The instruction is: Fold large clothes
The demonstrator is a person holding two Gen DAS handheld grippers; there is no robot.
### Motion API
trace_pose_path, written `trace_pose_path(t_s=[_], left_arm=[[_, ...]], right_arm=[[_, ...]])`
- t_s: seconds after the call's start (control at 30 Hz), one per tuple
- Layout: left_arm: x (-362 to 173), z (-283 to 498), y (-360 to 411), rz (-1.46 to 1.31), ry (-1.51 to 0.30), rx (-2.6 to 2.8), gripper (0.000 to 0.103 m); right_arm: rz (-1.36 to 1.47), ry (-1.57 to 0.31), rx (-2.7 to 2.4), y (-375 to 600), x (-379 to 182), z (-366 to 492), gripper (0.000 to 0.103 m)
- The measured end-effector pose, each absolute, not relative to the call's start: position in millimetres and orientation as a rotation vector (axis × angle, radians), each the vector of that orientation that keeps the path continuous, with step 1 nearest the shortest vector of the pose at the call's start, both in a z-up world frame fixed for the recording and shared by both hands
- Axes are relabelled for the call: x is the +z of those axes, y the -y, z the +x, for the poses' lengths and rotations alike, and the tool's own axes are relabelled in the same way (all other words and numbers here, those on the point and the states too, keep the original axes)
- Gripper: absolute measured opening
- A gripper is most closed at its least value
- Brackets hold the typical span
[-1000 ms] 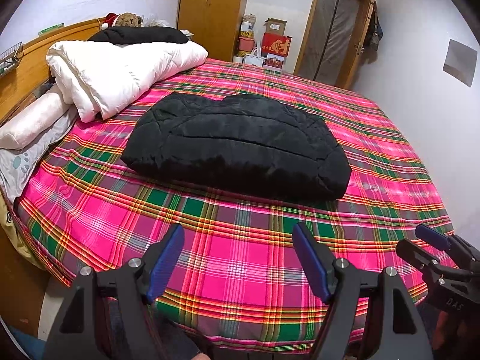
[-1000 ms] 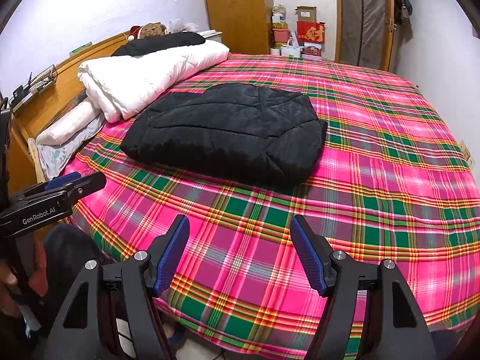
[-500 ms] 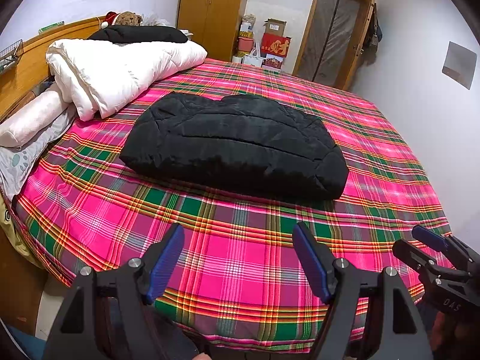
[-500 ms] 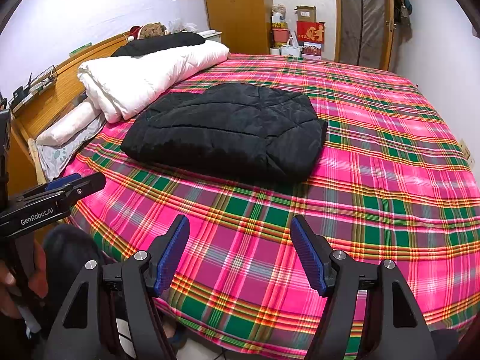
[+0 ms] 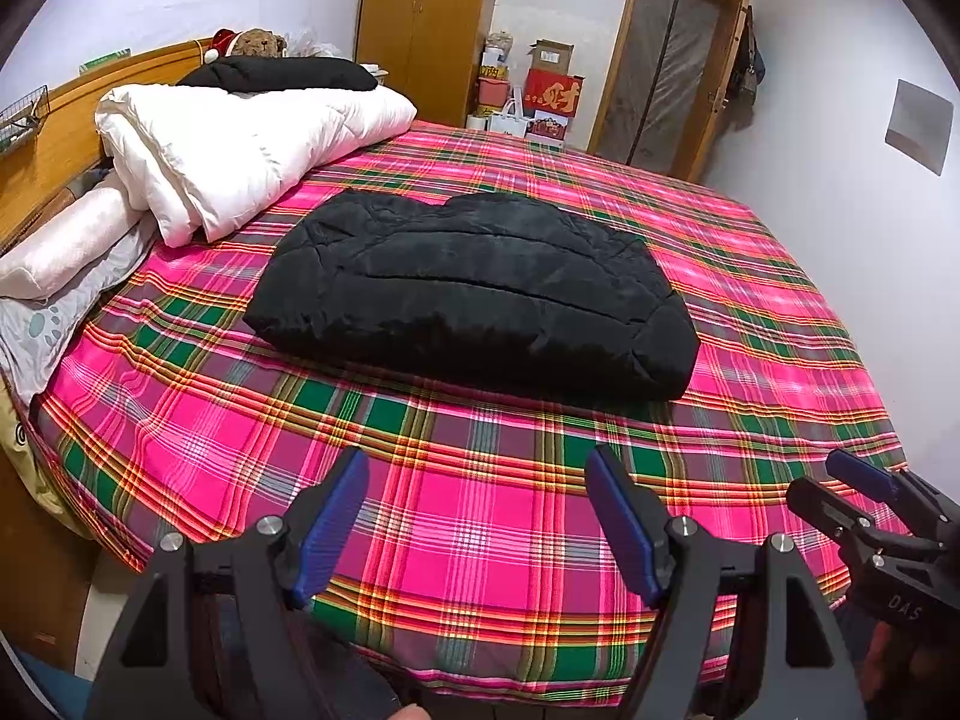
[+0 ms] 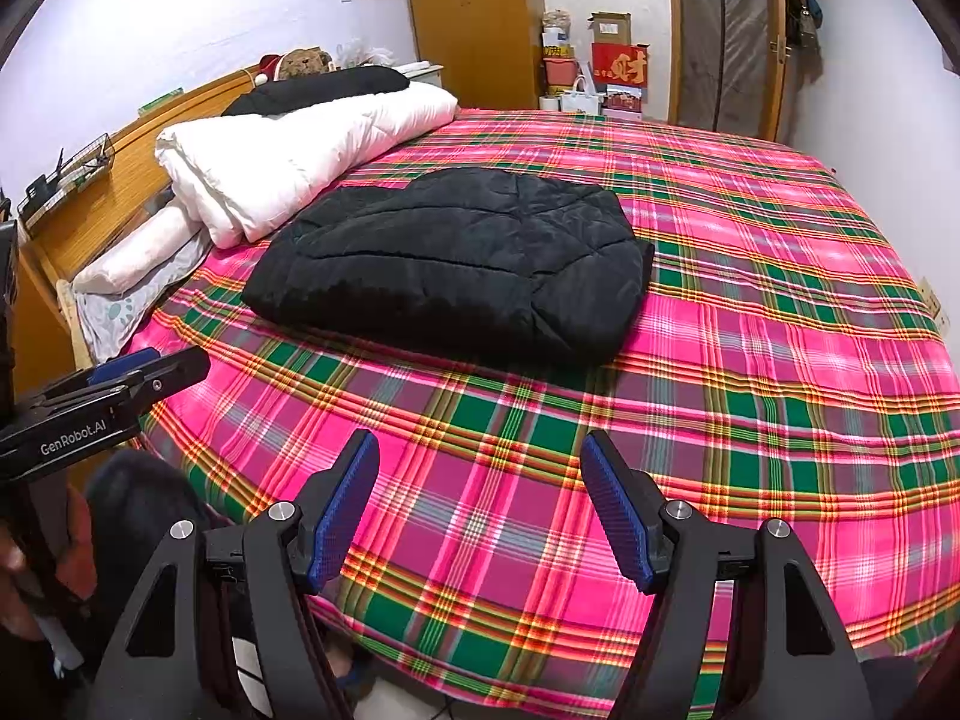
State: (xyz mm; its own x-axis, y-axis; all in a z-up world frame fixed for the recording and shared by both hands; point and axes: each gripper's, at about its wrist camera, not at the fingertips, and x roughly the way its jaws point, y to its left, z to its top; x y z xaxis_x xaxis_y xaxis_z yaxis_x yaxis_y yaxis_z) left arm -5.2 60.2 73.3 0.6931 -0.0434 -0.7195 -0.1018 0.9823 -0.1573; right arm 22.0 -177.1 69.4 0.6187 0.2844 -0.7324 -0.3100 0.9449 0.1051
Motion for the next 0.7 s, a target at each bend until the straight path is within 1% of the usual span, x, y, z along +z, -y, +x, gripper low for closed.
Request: trace_pose_path(t_s=[0.7], left_arm=[[74.0, -7.4, -59.2, -0.189, -0.808, 0.061, 0.076]], right_arm=[[-0.027, -0.84, 0.334, 171.6, 71.4, 18.6, 0.07]])
